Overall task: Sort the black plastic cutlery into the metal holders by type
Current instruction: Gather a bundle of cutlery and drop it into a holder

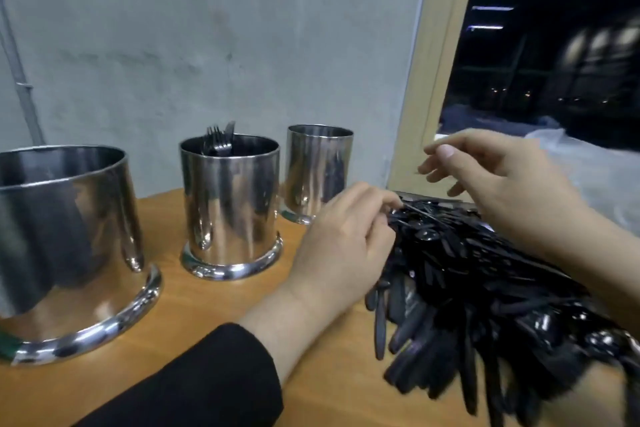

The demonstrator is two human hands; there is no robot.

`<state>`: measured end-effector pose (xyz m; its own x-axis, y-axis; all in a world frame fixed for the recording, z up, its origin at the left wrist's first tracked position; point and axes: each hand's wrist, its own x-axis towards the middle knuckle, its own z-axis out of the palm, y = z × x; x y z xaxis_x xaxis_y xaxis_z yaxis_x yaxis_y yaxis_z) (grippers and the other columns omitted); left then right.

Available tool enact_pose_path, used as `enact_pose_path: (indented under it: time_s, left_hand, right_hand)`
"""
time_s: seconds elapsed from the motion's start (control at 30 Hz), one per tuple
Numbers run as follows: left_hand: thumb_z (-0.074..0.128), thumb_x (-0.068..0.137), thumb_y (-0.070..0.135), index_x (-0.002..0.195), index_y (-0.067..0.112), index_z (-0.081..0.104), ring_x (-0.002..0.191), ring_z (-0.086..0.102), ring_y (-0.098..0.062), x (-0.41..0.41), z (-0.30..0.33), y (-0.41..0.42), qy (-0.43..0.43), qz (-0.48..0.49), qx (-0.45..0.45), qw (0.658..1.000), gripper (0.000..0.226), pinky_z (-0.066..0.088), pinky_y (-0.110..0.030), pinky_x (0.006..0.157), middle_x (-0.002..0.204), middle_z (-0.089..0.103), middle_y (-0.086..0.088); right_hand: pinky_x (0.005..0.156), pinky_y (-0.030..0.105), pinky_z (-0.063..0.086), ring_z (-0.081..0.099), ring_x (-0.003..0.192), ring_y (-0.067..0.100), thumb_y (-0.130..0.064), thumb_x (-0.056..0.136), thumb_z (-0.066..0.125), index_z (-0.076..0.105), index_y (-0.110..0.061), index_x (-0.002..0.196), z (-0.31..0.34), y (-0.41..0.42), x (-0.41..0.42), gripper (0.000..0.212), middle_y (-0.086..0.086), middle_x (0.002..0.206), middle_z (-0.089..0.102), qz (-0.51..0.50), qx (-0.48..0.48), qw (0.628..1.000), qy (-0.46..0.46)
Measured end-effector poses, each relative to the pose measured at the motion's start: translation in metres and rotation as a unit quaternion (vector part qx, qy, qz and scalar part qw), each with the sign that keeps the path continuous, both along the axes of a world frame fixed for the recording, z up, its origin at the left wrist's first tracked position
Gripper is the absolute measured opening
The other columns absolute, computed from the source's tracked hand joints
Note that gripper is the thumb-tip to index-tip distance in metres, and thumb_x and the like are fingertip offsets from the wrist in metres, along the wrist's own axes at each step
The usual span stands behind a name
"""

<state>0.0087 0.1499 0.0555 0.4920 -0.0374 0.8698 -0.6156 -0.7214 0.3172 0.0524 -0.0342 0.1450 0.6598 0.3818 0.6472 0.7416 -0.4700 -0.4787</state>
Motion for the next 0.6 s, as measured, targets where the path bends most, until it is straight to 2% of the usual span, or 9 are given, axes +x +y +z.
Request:
enact_pose_path:
  time_s: [0.07,0.1,0.17,0.23,0.27,0.33,0.37,0.5,0.6]
  left_hand:
    - [0.045,0.097,0.021,0.112,0.013,0.067,0.101,0.059,-0.013,-0.004,-0.006,-0.018,0.051,-0.017,0.015,0.998,0.028,0.048,-0.033,0.089,0.106,0.063,0.005]
    - [0.045,0.098,0.023,0.114,0.015,0.067,0.101,0.058,-0.010,-0.006,-0.007,-0.028,0.066,-0.023,0.029,0.997,0.029,0.047,-0.029,0.089,0.107,0.063,0.007]
    - [0.046,0.099,0.024,0.115,0.016,0.067,0.101,0.055,-0.007,-0.009,-0.009,-0.047,0.077,-0.025,0.062,0.995,0.027,0.042,-0.017,0.088,0.108,0.063,0.009]
    - [0.048,0.101,0.024,0.113,0.019,0.067,0.101,0.053,-0.005,-0.009,-0.006,-0.067,0.093,-0.010,0.106,0.990,0.024,0.036,-0.008,0.084,0.108,0.063,0.011]
    - [0.048,0.102,0.026,0.112,0.022,0.067,0.101,0.054,-0.006,-0.008,-0.004,-0.077,0.114,-0.002,0.125,0.986,0.022,0.038,-0.012,0.085,0.108,0.063,0.012]
    - [0.047,0.104,0.032,0.110,0.026,0.064,0.100,0.056,-0.009,-0.005,0.000,-0.094,0.176,0.011,0.138,0.975,0.019,0.050,-0.033,0.087,0.106,0.060,0.013]
    - [0.047,0.104,0.036,0.110,0.027,0.063,0.098,0.057,-0.010,-0.003,0.001,-0.100,0.200,0.020,0.139,0.970,0.019,0.052,-0.038,0.085,0.105,0.059,0.013]
    - [0.045,0.101,0.049,0.110,0.034,0.063,0.095,0.056,-0.004,-0.003,-0.002,-0.097,0.237,0.055,0.178,0.954,0.025,0.054,-0.037,0.083,0.101,0.058,0.018]
    - [0.040,0.094,0.060,0.109,0.038,0.065,0.097,0.056,0.001,-0.009,-0.005,-0.088,0.262,0.041,0.182,0.947,0.037,0.053,-0.035,0.086,0.102,0.059,0.021]
  right_hand:
    - [0.079,0.045,0.057,0.070,0.083,0.014,-0.039,0.100,0.053,0.073,-0.029,0.092,-0.016,-0.048,-0.013,0.025,-0.007,0.086,0.075,-0.038,-0.062,0.997,-0.005]
    - [0.078,0.041,0.057,0.070,0.081,0.012,-0.047,0.097,0.051,0.073,-0.032,0.089,-0.025,-0.069,-0.019,0.028,-0.009,0.084,0.075,-0.054,-0.079,0.995,-0.002]
    - [0.073,0.019,0.052,0.068,0.080,0.000,-0.055,0.092,0.048,0.070,-0.041,0.084,-0.040,-0.105,-0.030,0.027,-0.022,0.084,0.073,-0.070,-0.087,0.994,0.001]
    - [0.069,0.011,0.047,0.067,0.082,-0.003,-0.053,0.092,0.049,0.068,-0.046,0.087,-0.056,-0.132,-0.035,0.022,-0.027,0.085,0.071,-0.082,-0.100,0.992,-0.007]
    - [0.069,0.014,0.048,0.067,0.081,-0.001,-0.051,0.094,0.049,0.070,-0.042,0.090,-0.064,-0.144,-0.034,0.024,-0.024,0.085,0.071,-0.087,-0.114,0.990,-0.012]
    - [0.068,0.021,0.049,0.066,0.080,0.004,-0.049,0.100,0.046,0.074,-0.030,0.095,-0.079,-0.163,-0.031,0.034,-0.017,0.083,0.071,-0.092,-0.144,0.985,-0.029]
    - [0.068,0.021,0.049,0.066,0.080,0.005,-0.050,0.101,0.045,0.074,-0.028,0.097,-0.084,-0.169,-0.027,0.037,-0.017,0.084,0.071,-0.088,-0.149,0.984,-0.031]
    - [0.066,0.018,0.049,0.064,0.079,0.002,-0.054,0.092,0.049,0.074,-0.031,0.097,-0.081,-0.179,-0.019,0.034,-0.020,0.083,0.069,-0.097,-0.128,0.987,0.011]
    - [0.062,0.030,0.051,0.062,0.064,0.007,-0.060,0.090,0.050,0.071,-0.033,0.085,-0.074,-0.187,-0.019,0.035,-0.009,0.071,0.068,-0.111,-0.169,0.978,0.059]
